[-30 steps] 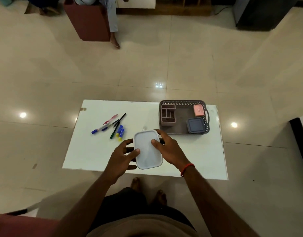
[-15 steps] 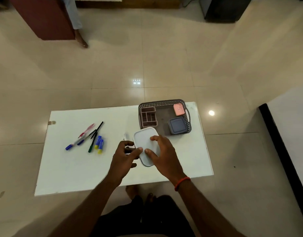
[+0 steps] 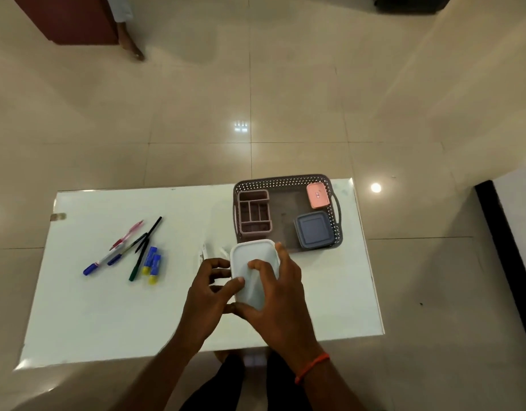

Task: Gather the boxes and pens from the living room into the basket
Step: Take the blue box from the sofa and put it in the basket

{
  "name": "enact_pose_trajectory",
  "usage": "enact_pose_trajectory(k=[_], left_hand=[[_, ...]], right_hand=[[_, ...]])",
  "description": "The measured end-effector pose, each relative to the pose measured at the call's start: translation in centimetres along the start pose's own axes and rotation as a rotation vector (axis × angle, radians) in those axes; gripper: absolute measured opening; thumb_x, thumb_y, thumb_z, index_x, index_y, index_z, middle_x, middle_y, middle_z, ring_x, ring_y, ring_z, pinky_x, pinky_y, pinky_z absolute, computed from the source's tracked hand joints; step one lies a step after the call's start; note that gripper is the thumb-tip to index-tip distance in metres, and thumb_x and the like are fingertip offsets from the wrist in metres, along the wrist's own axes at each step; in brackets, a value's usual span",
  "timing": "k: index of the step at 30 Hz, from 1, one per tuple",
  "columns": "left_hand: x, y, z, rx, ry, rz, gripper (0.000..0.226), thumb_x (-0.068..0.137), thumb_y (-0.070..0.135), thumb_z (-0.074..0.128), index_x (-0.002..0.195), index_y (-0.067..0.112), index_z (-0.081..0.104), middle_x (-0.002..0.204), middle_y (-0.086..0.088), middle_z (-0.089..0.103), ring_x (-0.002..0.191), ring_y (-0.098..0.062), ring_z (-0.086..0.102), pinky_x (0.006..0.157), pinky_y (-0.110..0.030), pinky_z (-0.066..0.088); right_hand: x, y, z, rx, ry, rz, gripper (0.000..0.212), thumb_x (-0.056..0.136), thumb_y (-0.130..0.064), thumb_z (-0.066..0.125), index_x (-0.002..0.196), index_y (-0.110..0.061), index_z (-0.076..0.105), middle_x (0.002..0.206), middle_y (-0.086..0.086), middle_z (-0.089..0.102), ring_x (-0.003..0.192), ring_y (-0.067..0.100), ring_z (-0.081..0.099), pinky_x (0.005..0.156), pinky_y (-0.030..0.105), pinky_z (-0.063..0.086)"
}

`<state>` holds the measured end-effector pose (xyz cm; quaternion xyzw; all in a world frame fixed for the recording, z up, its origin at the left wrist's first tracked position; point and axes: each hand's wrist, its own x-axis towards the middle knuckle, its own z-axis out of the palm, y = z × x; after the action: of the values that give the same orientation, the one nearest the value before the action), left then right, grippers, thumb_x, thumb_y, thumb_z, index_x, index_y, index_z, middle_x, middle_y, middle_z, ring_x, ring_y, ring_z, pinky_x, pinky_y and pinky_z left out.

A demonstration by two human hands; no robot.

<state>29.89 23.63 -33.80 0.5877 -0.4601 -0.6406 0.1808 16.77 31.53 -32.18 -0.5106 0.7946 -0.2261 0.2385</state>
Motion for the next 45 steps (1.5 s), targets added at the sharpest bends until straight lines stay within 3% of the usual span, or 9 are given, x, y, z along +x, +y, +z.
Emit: enact_pose_trajectory(k=[7, 13, 20, 24, 27, 31, 35, 41, 45], left_hand=[[7.8, -3.1, 4.7, 0.014, 0.067, 0.079, 0.034, 0.088, 0.011, 0.074, 0.111, 0.031, 0.06, 0.099, 0.028, 0.068, 0.089, -0.004, 0.072, 0.059, -0.022, 0.058], [13.8, -4.9, 7.8, 0.012, 0.012, 0.158, 0.037, 0.087, 0.025, 0.073, 0.121, 0.026, 0.059, 0.106, 0.019, 0.072, 0.099, -0.009, 0.071, 0.07, -0.029, 0.061], [17.8, -8.4, 7.7, 0.277, -0.073, 0.261, 0.039, 0.089, 0.034, 0.072, 0.125, 0.032, 0.056, 0.117, 0.017, 0.066, 0.106, 0.008, 0.061, 0.08, -0.004, 0.047], [19.3, -10.3, 7.1, 0.539, -0.074, 0.352, 0.047, 0.085, 0.042, 0.071, 0.127, 0.034, 0.052, 0.127, 0.018, 0.055, 0.111, 0.009, 0.049, 0.09, 0.003, 0.032], [19.9, -10.9, 7.1, 0.758, -0.087, 0.431, 0.053, 0.08, 0.049, 0.062, 0.129, 0.029, 0.058, 0.138, 0.013, 0.05, 0.121, 0.004, 0.034, 0.1, -0.002, 0.023], [20.4, -11.2, 7.6, 0.982, -0.04, 0.493, 0.057, 0.082, 0.053, 0.057, 0.134, 0.029, 0.056, 0.148, 0.007, 0.045, 0.135, -0.012, 0.032, 0.108, -0.035, 0.036], [20.4, -11.6, 8.1, 1.085, -0.006, 0.536, 0.059, 0.086, 0.054, 0.057, 0.139, 0.028, 0.051, 0.15, 0.005, 0.045, 0.139, -0.019, 0.035, 0.106, -0.039, 0.039], [20.0, -13.0, 8.1, 1.086, 0.017, 0.529, 0.063, 0.085, 0.052, 0.064, 0.141, 0.029, 0.048, 0.15, 0.003, 0.047, 0.142, -0.022, 0.037, 0.109, -0.043, 0.037], [20.0, -13.3, 8.1, 1.071, 0.033, 0.529, 0.063, 0.085, 0.052, 0.065, 0.141, 0.029, 0.047, 0.152, 0.004, 0.043, 0.145, -0.021, 0.033, 0.112, -0.044, 0.035]], right_hand=[[5.3, 5.6, 4.1, -0.118, 0.093, 0.047, 0.074, 0.072, -0.073, 0.065, 0.133, -0.045, 0.035, 0.151, 0.011, 0.033, 0.133, 0.029, 0.039, 0.102, 0.044, 0.045], [10.7, 11.4, 6.0, -0.101, 0.11, 0.064, 0.078, 0.068, -0.067, 0.069, 0.135, -0.04, 0.038, 0.144, 0.008, 0.038, 0.129, 0.026, 0.041, 0.099, 0.043, 0.047], [17.5, 18.7, 6.4, 0.177, 0.198, 0.085, 0.076, 0.065, -0.044, 0.084, 0.128, -0.036, 0.043, 0.128, -0.01, 0.045, 0.114, 0.008, 0.043, 0.087, 0.028, 0.053], [22.5, 21.6, 5.8, 0.115, 0.184, -0.064, 0.08, 0.062, -0.029, 0.089, 0.128, -0.025, 0.043, 0.133, -0.001, 0.045, 0.121, 0.016, 0.044, 0.085, 0.021, 0.051], [26.0, 22.7, 5.1, -0.056, 0.073, -0.176, 0.085, 0.057, -0.028, 0.089, 0.13, -0.024, 0.045, 0.138, 0.004, 0.044, 0.122, 0.025, 0.045, 0.091, 0.04, 0.052], [28.5, 23.2, 6.1, -0.148, -0.039, -0.243, 0.088, 0.051, -0.033, 0.093, 0.125, -0.023, 0.047, 0.133, 0.006, 0.047, 0.117, 0.024, 0.048, 0.085, 0.03, 0.046], [28.0, 23.8, 8.3, -0.117, 0.018, -0.209, 0.081, 0.051, -0.034, 0.091, 0.116, -0.024, 0.044, 0.125, 0.006, 0.048, 0.107, 0.023, 0.05, 0.075, 0.03, 0.045], [27.3, 25.4, 8.9, -0.401, -0.082, -0.27, 0.074, 0.055, -0.016, 0.084, 0.118, -0.025, 0.046, 0.154, 0.011, 0.03, 0.143, 0.033, 0.025, 0.115, 0.048, 0.02], [27.8, 25.3, 8.7, -0.388, -0.184, -0.255, 0.074, 0.057, 0.0, 0.082, 0.117, -0.025, 0.047, 0.159, 0.01, 0.024, 0.149, 0.032, 0.012, 0.117, 0.05, 0.016]])
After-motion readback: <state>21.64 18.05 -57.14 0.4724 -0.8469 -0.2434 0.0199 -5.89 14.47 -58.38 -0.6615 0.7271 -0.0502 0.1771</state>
